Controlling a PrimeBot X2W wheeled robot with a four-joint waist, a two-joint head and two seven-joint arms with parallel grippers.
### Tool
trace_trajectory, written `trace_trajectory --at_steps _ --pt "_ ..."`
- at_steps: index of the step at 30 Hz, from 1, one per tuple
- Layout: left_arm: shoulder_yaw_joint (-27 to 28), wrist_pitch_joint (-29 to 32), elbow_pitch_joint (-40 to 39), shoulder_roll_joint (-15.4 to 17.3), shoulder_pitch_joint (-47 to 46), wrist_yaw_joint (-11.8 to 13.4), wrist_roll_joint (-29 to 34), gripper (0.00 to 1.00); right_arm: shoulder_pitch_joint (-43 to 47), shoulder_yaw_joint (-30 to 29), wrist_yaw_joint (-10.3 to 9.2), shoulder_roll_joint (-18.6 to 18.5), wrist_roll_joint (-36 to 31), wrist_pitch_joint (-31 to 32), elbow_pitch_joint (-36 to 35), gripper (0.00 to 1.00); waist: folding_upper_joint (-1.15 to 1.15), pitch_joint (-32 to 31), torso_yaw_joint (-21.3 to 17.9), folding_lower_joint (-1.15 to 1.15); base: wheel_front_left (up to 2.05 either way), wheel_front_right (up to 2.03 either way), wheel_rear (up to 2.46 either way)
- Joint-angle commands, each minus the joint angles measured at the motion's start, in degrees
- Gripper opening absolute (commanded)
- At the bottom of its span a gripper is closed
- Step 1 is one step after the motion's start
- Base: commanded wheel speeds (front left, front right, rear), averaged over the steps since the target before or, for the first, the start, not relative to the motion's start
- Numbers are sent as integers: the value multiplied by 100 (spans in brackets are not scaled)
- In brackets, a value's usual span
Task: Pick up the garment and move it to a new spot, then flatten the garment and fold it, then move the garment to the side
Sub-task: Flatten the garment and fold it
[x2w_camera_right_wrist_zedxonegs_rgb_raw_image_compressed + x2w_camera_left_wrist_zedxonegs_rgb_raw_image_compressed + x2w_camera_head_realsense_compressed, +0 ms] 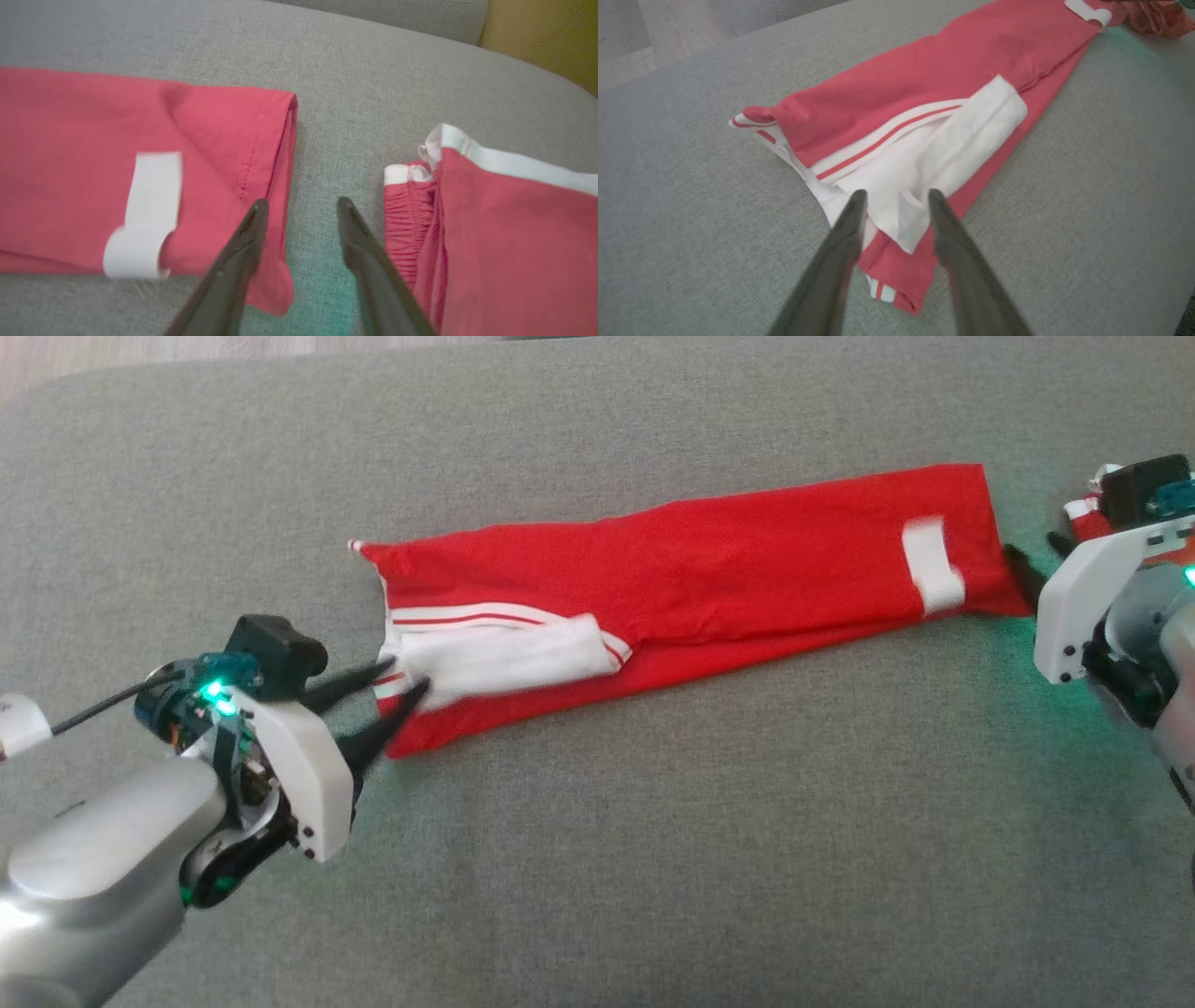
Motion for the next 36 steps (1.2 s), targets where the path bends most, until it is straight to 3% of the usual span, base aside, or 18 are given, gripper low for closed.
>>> trace_trajectory --at_steps 1,6,12,17,21,26,31,36 --pt "291 -117 -13 139 -131 56 27 100 -61 -13 12 -115 104 -107 -93 100 0 -13 -10 -1 0 0 0" --pt "650 -892 208 -85 -207 421 143 100 -205 -194 12 -168 369 -557 -165 100 0 -107 -49 -1 0 0 0" --pt "1402 -2110 270 -402 -246 1142 179 100 -367 -622 12 -24 673 -1814 -628 100 0 -331 -79 -1 0 0 0" --pt "2143 -2326 79 -693 84 1625 236 100 -291 -869 12 341 474 -2575 -1012 100 0 -551 -107 -1 0 0 0" --pt "3094 -2334 -371 -1043 679 1861 743 100 -23 -1545 12 780 8 -2707 -1406 100 0 -664 -126 -1 0 0 0" --pt "3845 -2335 -648 -1443 1465 1928 1472 100 743 -2679 12 1441 -886 -2713 -2157 100 0 -715 -166 -1 0 0 0" --pt "4366 -2335 -592 -2006 2350 1681 2103 100 2000 -3667 12 2342 -2024 -2714 -2892 100 0 -777 -118 -1 0 0 0" --pt "4880 -2336 -366 -2597 2992 1342 2554 100 3011 -4192 12 2575 -2487 -2715 -3452 100 0 -798 -91 -1 0 0 0"
